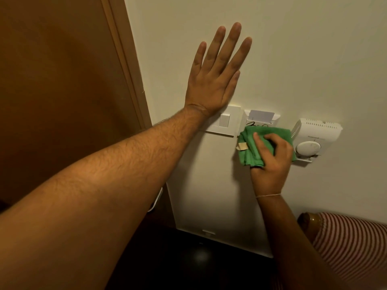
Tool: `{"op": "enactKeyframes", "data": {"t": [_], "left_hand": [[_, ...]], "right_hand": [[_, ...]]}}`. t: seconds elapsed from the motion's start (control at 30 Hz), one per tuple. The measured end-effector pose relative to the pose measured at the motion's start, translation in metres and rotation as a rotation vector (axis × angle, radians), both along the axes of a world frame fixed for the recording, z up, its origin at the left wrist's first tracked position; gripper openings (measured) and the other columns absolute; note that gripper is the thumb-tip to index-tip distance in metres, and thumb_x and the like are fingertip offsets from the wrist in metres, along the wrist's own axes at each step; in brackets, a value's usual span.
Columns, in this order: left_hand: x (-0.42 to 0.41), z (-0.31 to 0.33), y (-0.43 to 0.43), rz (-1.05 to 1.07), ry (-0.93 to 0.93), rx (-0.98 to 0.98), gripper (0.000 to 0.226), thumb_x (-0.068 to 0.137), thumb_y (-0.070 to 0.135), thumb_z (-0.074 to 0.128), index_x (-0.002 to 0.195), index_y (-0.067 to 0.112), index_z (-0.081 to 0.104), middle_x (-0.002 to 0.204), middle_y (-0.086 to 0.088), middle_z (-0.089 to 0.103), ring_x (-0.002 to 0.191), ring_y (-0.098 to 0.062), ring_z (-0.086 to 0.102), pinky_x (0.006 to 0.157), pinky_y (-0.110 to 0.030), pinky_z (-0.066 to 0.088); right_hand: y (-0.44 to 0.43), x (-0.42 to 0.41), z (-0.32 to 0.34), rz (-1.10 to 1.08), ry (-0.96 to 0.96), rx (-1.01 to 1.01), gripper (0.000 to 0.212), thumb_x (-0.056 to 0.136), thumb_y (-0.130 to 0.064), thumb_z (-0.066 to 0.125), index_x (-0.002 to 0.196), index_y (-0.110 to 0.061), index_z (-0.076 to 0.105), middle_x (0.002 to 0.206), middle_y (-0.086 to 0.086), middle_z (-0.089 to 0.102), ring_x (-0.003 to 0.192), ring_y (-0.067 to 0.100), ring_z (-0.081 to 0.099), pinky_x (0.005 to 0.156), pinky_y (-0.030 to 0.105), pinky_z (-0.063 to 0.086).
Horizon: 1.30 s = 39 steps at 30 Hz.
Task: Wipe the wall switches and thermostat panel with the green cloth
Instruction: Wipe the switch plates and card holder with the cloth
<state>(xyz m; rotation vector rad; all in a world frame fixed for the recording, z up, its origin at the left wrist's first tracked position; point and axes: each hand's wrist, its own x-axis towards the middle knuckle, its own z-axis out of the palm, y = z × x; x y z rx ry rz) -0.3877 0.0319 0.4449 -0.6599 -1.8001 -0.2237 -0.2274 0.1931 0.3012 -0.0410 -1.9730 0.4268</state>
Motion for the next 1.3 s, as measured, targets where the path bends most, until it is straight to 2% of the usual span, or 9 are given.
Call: {"op": "enactKeyframes", "data": {"t": [0.1,0.3,0.5,0.6,0.77,0.87,1.0,1.17,1.3], "left_hand": [[0.0,-0.001,0.001,0.01,0.002,0.006,0.065,0.111,0.028,0.051,0.172,0.019,0.027,0.177,-0.018,0.032,0.165,-0.039,0.025,0.137,-0.056,0.012],[0.001,0.0,0.001,-0.007,0.003,0.008,0.065,0.111,0.026,0.051,0.171,0.018,0.029,0.176,-0.02,0.036,0.164,-0.04,0.029,0.136,-0.059,0.018],[-0.002,-0.002,0.001,-0.012,0.01,0.012,0.068,0.111,0.027,0.048,0.174,0.019,0.024,0.177,-0.018,0.032,0.165,-0.039,0.026,0.137,-0.057,0.013],[-0.003,-0.002,0.002,-0.023,0.021,0.02,0.076,0.111,0.027,0.05,0.176,0.021,0.011,0.177,-0.017,0.027,0.168,-0.036,0.022,0.137,-0.057,0.01],[-0.007,-0.004,0.001,-0.043,0.014,0.017,0.065,0.112,0.026,0.049,0.173,0.018,0.029,0.177,-0.017,0.027,0.168,-0.038,0.024,0.137,-0.055,0.007],[-0.006,-0.003,0.002,-0.023,0.022,0.024,0.075,0.111,0.028,0.049,0.178,0.019,0.017,0.177,-0.015,0.023,0.171,-0.033,0.016,0.137,-0.054,0.004],[-0.005,-0.003,0.001,-0.027,0.015,-0.019,0.078,0.112,0.029,0.046,0.171,0.028,-0.005,0.177,-0.012,0.019,0.17,-0.032,0.015,0.137,-0.056,0.009],[-0.006,-0.004,0.002,-0.029,0.019,-0.004,0.077,0.111,0.026,0.05,0.175,0.022,0.006,0.178,-0.015,0.026,0.166,-0.039,0.024,0.137,-0.055,0.008],[-0.004,-0.003,0.001,-0.019,0.017,0.0,0.077,0.111,0.026,0.051,0.175,0.022,0.008,0.178,-0.016,0.028,0.166,-0.038,0.023,0.137,-0.055,0.008]], "right_hand": [[-0.011,-0.006,0.008,-0.01,0.051,-0.064,0.048,0.089,-0.015,0.084,0.135,-0.01,0.072,0.124,0.019,0.063,0.118,0.034,0.053,0.1,0.037,0.048],[-0.021,-0.015,0.001,0.101,-0.057,0.205,0.047,0.086,-0.015,0.089,0.13,-0.007,0.076,0.118,0.021,0.072,0.107,0.043,0.067,0.091,0.047,0.056],[0.009,0.0,-0.009,0.002,-0.008,0.018,0.047,0.09,-0.016,0.083,0.135,-0.008,0.071,0.124,0.02,0.063,0.114,0.038,0.057,0.093,0.051,0.055],[-0.009,-0.009,0.005,-0.012,0.057,-0.068,0.047,0.09,-0.016,0.084,0.135,-0.009,0.071,0.122,0.019,0.065,0.114,0.036,0.057,0.095,0.045,0.054],[-0.031,-0.024,0.014,0.058,0.047,0.086,0.044,0.089,-0.013,0.086,0.131,-0.008,0.075,0.118,0.018,0.067,0.111,0.035,0.058,0.095,0.043,0.05],[-0.014,-0.013,0.001,0.08,-0.024,0.168,0.044,0.089,-0.016,0.085,0.131,-0.007,0.075,0.118,0.02,0.069,0.108,0.04,0.064,0.093,0.047,0.054],[0.012,0.001,-0.004,0.021,-0.028,0.056,0.045,0.093,-0.02,0.079,0.136,-0.008,0.071,0.123,0.019,0.065,0.114,0.034,0.056,0.094,0.045,0.053],[-0.017,-0.016,0.019,-0.007,0.061,-0.073,0.046,0.092,-0.017,0.082,0.136,-0.014,0.072,0.123,0.014,0.064,0.116,0.032,0.055,0.098,0.037,0.051],[-0.034,-0.021,0.017,0.044,-0.028,0.073,0.05,0.085,-0.01,0.087,0.133,-0.013,0.075,0.122,0.017,0.068,0.114,0.036,0.058,0.096,0.042,0.05]]}}
